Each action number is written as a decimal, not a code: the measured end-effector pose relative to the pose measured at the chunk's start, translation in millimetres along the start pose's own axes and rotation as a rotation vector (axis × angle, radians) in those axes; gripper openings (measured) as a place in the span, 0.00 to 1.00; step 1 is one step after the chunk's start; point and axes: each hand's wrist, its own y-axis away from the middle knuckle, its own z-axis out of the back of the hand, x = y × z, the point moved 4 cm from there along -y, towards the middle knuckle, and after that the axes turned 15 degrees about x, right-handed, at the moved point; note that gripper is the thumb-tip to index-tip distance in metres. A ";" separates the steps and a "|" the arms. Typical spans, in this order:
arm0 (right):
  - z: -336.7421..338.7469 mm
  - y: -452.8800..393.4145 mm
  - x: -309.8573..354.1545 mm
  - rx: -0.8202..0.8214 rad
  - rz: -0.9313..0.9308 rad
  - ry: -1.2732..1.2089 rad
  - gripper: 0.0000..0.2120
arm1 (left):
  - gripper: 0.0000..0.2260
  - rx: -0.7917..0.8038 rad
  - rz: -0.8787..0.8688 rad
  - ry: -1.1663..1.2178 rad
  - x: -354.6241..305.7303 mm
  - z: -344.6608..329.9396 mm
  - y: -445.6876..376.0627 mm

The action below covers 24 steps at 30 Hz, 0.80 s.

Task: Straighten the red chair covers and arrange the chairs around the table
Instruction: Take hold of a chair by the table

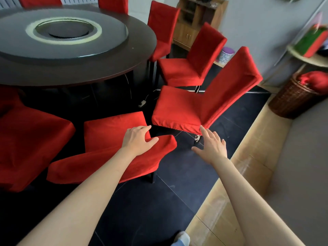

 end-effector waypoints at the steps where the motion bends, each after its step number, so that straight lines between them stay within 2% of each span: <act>1: 6.8 -3.7 -14.8 -0.005 -0.007 0.001 0.43 | 0.28 -0.003 -0.016 0.006 -16.3 -1.9 -11.0; 11: 91.3 -72.2 -164.3 -0.082 -0.024 0.054 0.44 | 0.28 -0.022 -0.096 0.083 -166.3 -23.6 -117.0; 24: 184.4 -188.1 -282.2 -0.131 -0.054 0.030 0.46 | 0.28 -0.042 -0.199 0.037 -302.3 -1.2 -289.1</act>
